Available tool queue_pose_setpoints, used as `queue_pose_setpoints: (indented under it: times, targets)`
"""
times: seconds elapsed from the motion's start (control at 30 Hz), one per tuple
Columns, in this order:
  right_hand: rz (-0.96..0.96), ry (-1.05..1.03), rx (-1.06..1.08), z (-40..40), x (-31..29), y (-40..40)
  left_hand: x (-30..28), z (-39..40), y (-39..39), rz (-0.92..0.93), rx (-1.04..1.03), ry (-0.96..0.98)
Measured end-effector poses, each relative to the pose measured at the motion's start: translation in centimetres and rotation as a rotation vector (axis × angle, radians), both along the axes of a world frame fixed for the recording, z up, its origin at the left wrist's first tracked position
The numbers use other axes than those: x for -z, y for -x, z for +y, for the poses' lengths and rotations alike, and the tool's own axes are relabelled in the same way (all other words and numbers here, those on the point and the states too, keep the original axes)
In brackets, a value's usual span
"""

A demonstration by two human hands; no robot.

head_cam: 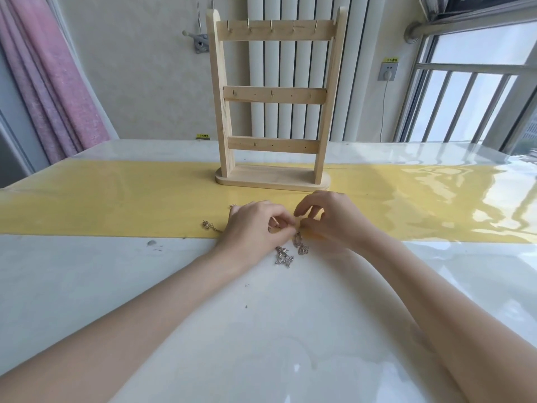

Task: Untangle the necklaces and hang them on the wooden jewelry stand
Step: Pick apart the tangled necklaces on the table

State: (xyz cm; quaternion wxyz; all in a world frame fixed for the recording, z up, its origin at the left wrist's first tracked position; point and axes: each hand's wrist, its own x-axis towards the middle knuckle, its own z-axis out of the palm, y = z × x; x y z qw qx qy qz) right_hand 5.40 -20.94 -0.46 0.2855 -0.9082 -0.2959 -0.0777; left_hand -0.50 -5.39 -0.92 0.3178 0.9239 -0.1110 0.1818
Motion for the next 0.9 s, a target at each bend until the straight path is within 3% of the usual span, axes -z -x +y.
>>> queue_pose_setpoints:
  times: [0.1, 0.27, 0.43, 0.53, 0.77, 0.9]
  targets:
    - [-0.030, -0.032, 0.031, -0.1, -0.1, 0.0, 0.0, -0.6, -0.2, 0.035, 0.024, -0.127]
    - [0.007, -0.110, -0.005, 0.2, -0.7, 0.6, 0.1, -0.5, -0.3, 0.021, 0.036, -0.063]
    - [0.225, -0.324, -0.019, 0.5, -1.2, 1.1, -0.2, 0.5, -0.5, 0.069, 0.001, 0.345]
    - [0.324, -0.414, -0.047, 0.7, -1.2, 1.5, -0.5, 1.1, -0.6, 0.077, -0.014, 0.472]
    - [0.480, -0.473, -0.088, 0.7, -0.7, 1.8, -0.9, 1.6, -0.3, 0.143, 0.063, 0.484]
    - [0.502, -0.494, -0.094, 0.8, -0.7, 2.0, -1.0, 1.8, -0.3, 0.086, 0.059, 0.406]
